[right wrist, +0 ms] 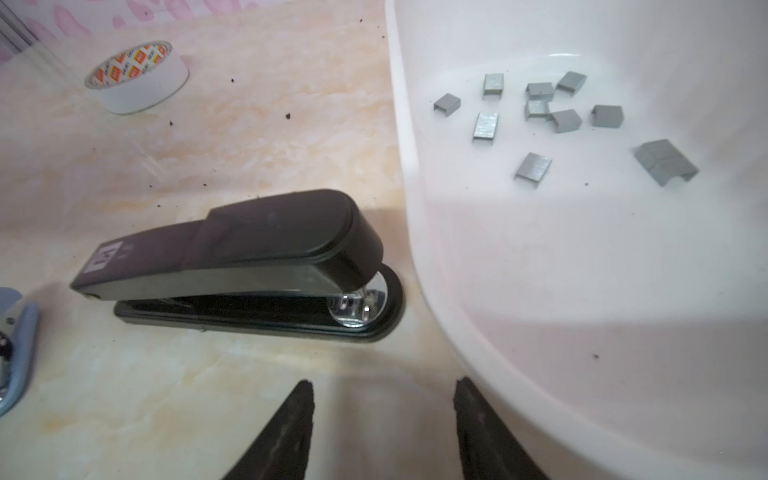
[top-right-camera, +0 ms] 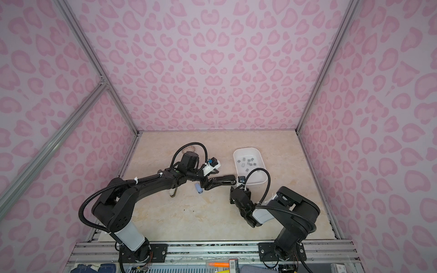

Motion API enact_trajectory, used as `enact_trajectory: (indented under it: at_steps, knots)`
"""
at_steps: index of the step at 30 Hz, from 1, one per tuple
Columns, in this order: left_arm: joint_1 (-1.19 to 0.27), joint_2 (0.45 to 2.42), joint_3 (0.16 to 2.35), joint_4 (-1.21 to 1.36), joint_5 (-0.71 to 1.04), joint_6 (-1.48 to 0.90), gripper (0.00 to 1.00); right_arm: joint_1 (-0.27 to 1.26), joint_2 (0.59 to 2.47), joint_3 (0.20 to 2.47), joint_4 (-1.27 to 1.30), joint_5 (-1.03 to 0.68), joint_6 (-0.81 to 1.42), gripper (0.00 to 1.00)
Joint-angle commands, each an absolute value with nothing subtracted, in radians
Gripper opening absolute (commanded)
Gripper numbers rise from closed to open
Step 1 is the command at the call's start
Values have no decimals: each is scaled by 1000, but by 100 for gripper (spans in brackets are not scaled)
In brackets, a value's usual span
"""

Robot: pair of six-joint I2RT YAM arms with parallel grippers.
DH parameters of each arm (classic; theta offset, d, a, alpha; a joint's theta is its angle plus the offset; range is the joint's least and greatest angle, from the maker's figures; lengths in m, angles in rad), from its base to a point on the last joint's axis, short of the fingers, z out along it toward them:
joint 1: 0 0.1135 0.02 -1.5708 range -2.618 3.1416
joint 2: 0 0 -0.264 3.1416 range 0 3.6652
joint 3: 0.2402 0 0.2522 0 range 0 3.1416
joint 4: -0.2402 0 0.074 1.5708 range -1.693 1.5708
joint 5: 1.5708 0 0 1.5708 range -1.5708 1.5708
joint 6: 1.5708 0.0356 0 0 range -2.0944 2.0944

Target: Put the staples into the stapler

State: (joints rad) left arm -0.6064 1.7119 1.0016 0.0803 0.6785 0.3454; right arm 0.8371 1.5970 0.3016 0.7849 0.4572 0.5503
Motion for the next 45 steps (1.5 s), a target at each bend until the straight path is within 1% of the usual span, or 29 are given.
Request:
enact_trajectory:
  at_steps: [1, 3, 6, 9, 12, 17, 21, 23, 27, 37, 42, 45]
  knots:
    - [-613, 1734, 1028, 60, 657, 373, 78, 890, 1502, 282, 753, 584, 634, 53]
    - [-619, 1753, 1046, 53, 637, 380, 77, 916, 1433, 294, 679, 645, 636, 52]
    - [-628, 1791, 1078, 37, 602, 392, 76, 899, 1327, 329, 541, 697, 631, 48]
    - [-637, 1829, 1121, 1, 572, 402, 76, 877, 1216, 329, 505, 736, 594, 48]
    - [-645, 1865, 1157, -15, 559, 404, 76, 795, 1117, 359, 403, 706, 584, 48]
    - [-693, 1926, 1233, -67, 482, 421, 75, 683, 1025, 392, 317, 632, 504, 48]
    - [-720, 1968, 1275, -92, 450, 432, 73, 603, 979, 391, 293, 561, 476, 50]
    - [-724, 1990, 1300, -106, 443, 434, 70, 578, 957, 385, 290, 527, 466, 50]
    - [-723, 2009, 1331, -121, 422, 442, 69, 565, 934, 367, 300, 506, 452, 51]
    - [-727, 2056, 1401, -161, 428, 453, 69, 544, 948, 367, 314, 471, 449, 51]
    - [-726, 2080, 1437, -194, 428, 451, 65, 531, 963, 368, 319, 448, 453, 51]
    - [-726, 2080, 1437, -204, 424, 451, 64, 528, 965, 369, 318, 439, 455, 51]
